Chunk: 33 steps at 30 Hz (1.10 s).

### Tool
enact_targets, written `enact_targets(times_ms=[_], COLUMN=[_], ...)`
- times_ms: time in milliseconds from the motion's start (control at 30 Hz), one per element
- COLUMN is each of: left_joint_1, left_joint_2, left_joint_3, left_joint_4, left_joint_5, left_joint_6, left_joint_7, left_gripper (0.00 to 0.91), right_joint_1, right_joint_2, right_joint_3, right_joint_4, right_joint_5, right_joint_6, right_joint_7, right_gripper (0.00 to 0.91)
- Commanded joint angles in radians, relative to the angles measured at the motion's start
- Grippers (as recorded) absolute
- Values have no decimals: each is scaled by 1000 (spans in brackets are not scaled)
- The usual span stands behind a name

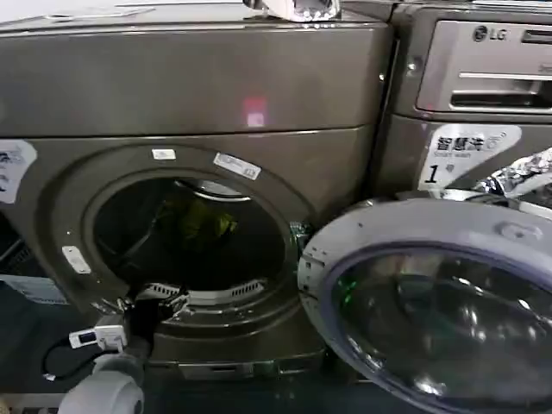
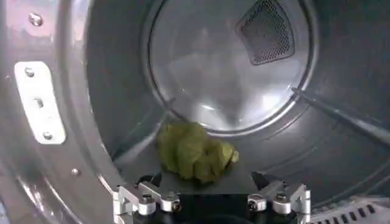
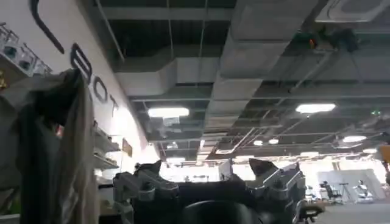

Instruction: Grasp the clothes from the dryer.

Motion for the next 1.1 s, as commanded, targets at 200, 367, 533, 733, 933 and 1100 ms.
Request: enact_targets(times_ms=[200, 367, 533, 733, 933, 1100], left_joint_1=[5, -1, -4, -3, -3, -12], left_joint_2=[3, 1, 6, 13, 13, 7], left_joint_3=[7, 8, 8, 11, 11, 14], left_joint_4=[-18, -9, -12, -14, -13, 9], left_joint_5=[51, 73, 47, 50, 56, 113], left_joint_6=[49, 49, 49, 49, 49, 49], left_joint_7=[31, 25, 21, 23, 22, 39], left_gripper=[907, 907, 907, 907, 907, 907], right_joint_1=[16, 20, 20, 19, 20, 18], right_joint_2=[5, 6, 5, 7, 13, 13], right_joint_3=[-22, -28, -28, -30, -36, -37], right_joint_4=[11, 9, 8, 6, 6, 2], right_joint_5=[-9, -20, -20, -21, -25, -30], right_joint_6=[2, 1, 1, 5, 15, 28], right_joint_7=[-2, -2, -2, 1, 3, 2], right_gripper=[907, 907, 907, 907, 907, 907])
